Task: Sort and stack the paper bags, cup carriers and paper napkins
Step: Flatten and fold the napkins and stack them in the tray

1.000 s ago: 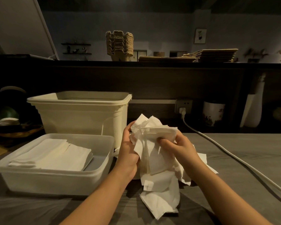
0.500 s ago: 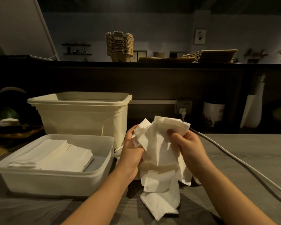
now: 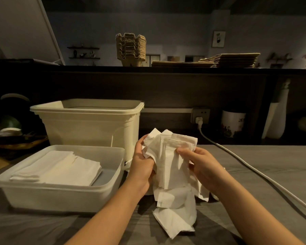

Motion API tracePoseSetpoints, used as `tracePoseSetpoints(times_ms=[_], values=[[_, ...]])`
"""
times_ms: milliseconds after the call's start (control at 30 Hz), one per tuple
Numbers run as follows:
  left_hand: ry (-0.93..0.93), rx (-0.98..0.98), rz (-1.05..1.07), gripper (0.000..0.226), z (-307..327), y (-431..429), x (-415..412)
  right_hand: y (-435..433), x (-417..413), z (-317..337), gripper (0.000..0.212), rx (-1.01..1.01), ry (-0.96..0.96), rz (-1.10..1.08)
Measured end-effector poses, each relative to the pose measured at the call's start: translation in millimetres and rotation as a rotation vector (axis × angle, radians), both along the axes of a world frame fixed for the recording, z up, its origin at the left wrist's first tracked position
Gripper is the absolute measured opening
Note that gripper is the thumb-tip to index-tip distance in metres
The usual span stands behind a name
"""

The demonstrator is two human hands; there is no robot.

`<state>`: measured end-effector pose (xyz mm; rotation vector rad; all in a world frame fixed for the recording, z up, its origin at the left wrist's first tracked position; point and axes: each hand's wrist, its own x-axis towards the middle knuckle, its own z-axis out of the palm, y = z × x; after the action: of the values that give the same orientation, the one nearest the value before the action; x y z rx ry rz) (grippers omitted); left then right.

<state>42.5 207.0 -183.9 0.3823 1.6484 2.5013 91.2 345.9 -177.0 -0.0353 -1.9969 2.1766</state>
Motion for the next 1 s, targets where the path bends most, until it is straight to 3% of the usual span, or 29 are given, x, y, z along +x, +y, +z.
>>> tracePoseSetpoints(times_ms=[167,300,467,567,733,867,1000], values=[[0.001,0.006,-0.012,0.053,0,0,-1,-1,1,1,0.016,0.017,0.017,-0.036],[-0.035,0.060,-0.040,0.048,-2,1,-2,-1,2,5,0.008,-0.083,0.143,-0.135],[-0.127,0.145,-0.051,0.040,-1,-1,-3,1,5,12,0.012,-0.302,0.245,-0.102],[-0.153,0.144,-0.045,0.041,0,-5,-3,4,8,16,0.025,-0.385,0.257,0.012],[-0.009,0.172,-0.098,0.063,0,-7,1,2,14,17,0.020,-0.153,0.134,0.104],[0.035,-0.054,-0.065,0.040,1,-3,3,0,8,10,0.029,-0.040,0.106,0.096],[0.039,-0.217,-0.043,0.023,-3,-1,3,0,6,8,0.013,-0.008,0.137,0.057]])
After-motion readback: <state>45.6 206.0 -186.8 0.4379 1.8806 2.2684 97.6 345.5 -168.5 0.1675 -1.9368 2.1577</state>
